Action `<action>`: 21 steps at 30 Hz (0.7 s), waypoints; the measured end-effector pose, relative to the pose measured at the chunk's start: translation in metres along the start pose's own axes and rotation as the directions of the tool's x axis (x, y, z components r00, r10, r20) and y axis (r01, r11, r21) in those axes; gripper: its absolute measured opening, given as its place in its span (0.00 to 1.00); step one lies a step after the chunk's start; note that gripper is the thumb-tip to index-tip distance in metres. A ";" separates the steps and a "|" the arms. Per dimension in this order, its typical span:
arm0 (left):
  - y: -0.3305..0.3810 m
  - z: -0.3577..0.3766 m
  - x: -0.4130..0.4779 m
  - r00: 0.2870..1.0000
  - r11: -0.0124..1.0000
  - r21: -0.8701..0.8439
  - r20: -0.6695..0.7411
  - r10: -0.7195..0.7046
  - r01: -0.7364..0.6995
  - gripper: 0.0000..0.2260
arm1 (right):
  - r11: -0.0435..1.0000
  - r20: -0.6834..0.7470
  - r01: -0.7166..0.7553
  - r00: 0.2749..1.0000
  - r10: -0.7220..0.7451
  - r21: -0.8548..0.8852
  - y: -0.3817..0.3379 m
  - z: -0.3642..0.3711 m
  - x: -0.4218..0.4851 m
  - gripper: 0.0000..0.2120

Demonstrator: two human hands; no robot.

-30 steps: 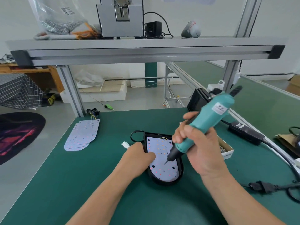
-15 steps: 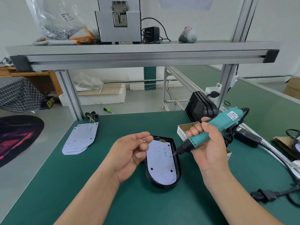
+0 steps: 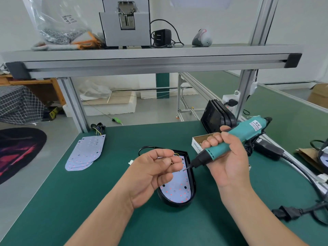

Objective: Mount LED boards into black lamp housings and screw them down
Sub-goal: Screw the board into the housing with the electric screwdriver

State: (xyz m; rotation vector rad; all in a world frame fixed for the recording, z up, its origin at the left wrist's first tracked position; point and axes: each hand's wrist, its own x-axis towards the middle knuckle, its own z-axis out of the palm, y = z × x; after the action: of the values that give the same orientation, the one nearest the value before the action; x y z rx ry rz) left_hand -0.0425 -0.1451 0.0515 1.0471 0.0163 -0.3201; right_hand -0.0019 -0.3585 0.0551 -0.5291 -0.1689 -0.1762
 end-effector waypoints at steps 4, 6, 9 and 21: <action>-0.003 0.001 -0.001 1.000 1.000 0.025 0.019 0.004 -0.005 0.11 | 0.998 0.011 0.018 1.000 -0.019 0.055 -0.007 0.004 -0.001 0.07; -0.004 0.001 0.000 0.999 0.999 0.034 0.032 0.006 -0.007 0.11 | 0.998 0.019 0.029 0.999 -0.030 0.057 -0.009 0.005 -0.002 0.06; -0.004 0.001 0.000 0.999 0.998 0.052 0.040 0.019 -0.021 0.12 | 0.998 0.024 0.032 0.999 -0.033 0.053 -0.009 0.007 -0.003 0.07; -0.005 0.004 -0.003 0.998 0.978 0.199 -0.013 0.066 -0.062 0.15 | 0.996 0.018 0.032 0.999 -0.033 0.086 -0.013 0.004 0.000 0.06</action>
State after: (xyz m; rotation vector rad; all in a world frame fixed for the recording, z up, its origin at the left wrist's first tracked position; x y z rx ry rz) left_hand -0.0473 -0.1502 0.0496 1.2466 -0.0326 -0.2563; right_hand -0.0054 -0.3676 0.0645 -0.4431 -0.2032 -0.1948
